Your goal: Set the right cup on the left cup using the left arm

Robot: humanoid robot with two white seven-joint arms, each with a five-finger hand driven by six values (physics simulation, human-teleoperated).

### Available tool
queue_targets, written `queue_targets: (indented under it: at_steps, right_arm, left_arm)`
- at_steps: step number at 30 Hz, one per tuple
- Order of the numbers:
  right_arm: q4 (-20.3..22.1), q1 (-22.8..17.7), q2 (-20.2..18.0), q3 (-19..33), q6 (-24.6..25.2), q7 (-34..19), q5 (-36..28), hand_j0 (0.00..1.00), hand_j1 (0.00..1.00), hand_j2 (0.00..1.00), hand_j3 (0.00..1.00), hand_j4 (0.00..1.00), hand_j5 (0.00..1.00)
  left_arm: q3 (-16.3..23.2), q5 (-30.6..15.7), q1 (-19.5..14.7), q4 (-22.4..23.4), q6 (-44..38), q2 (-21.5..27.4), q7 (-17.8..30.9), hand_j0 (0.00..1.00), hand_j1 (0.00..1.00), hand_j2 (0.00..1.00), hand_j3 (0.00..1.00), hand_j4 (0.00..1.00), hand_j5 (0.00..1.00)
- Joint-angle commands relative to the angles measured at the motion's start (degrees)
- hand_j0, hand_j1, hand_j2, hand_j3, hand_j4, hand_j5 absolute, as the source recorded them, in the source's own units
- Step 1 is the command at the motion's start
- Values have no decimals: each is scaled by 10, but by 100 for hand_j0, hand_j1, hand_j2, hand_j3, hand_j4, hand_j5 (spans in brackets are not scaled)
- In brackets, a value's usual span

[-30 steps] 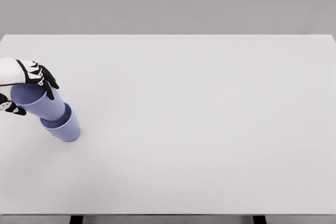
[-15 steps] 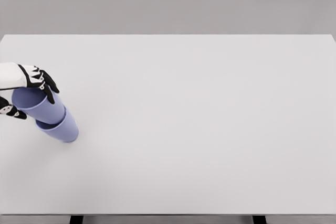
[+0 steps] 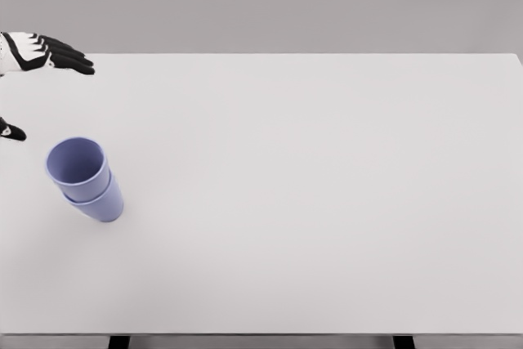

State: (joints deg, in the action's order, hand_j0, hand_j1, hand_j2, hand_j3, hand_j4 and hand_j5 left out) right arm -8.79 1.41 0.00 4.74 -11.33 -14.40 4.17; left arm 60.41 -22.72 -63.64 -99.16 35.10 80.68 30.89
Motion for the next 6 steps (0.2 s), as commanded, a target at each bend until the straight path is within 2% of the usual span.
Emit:
queue_targets:
  at_steps: [1,4,6]
  right_arm:
    - [0,0,0,0,0,0,0,100,100,100,100,100,100]
    - [0,0,0,0,0,0,0,100,100,100,100,100,100]
    - [0,0,0,0,0,0,0,100,100,100,100,100,100]
  left_arm:
    - [-27,-18,-1,-11,-1,-51,0,100,100,100,100,100,100]
    - [-17,-16,-10,-16,-1,-176,0,100,100,100,100,100,100]
    - [-13,-15,-11,-16,-1,-235,2,100,100,100,100,100,100]
